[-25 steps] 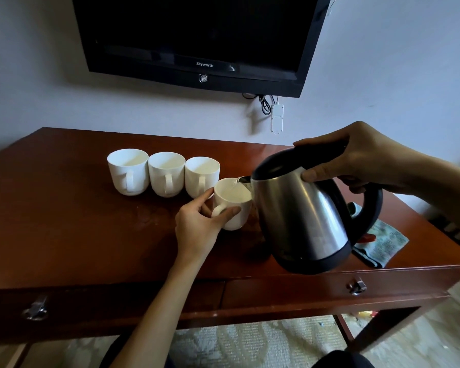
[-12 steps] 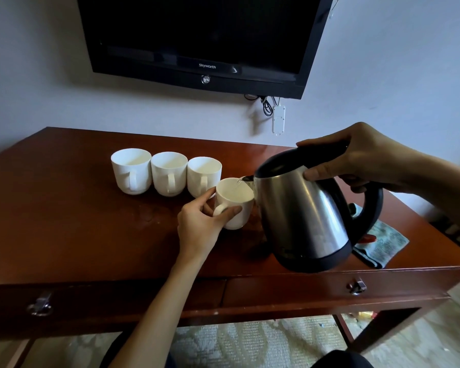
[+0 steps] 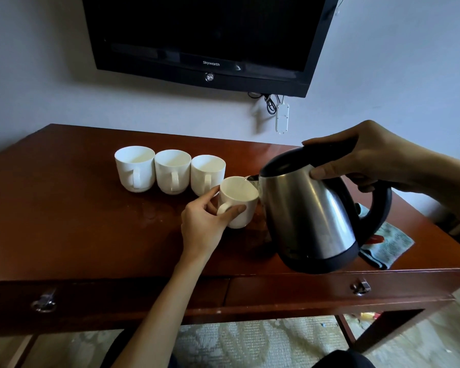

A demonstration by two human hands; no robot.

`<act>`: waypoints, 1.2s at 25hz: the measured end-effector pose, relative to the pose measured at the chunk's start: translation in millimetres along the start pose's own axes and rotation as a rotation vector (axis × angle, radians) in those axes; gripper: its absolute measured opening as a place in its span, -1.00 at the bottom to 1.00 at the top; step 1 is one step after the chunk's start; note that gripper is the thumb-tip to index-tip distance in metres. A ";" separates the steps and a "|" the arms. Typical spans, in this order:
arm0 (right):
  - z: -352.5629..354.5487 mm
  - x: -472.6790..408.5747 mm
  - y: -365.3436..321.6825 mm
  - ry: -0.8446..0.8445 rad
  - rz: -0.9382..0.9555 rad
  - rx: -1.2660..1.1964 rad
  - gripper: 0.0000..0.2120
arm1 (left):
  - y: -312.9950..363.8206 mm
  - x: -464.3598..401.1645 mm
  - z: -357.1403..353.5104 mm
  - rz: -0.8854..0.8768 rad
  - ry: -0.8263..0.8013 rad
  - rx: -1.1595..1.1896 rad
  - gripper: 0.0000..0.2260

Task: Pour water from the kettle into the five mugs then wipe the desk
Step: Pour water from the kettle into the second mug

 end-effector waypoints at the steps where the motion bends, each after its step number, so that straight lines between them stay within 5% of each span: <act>1: -0.4 -0.6 -0.4 -0.002 0.001 0.001 -0.45 | 0.3 0.1 -0.1 -0.001 -0.001 -0.002 -0.28; 21: -1.5 -3.0 -4.9 -0.033 0.006 0.011 -0.52 | -0.5 -0.4 -1.8 0.015 -0.010 0.032 -0.25; 30: -2.6 -4.6 -6.8 -0.031 0.002 0.021 -0.47 | -5.0 -2.7 -3.8 -0.018 -0.022 0.029 -0.43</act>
Point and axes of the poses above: each hand's wrist, its own x-axis away from the middle knuckle, its own z-axis out of the back of the hand, y = z × x, the point moved 8 cm from there along -x, towards the middle knuckle, and after that the axes turned 1 degree about -x, right-handed, at the moved point
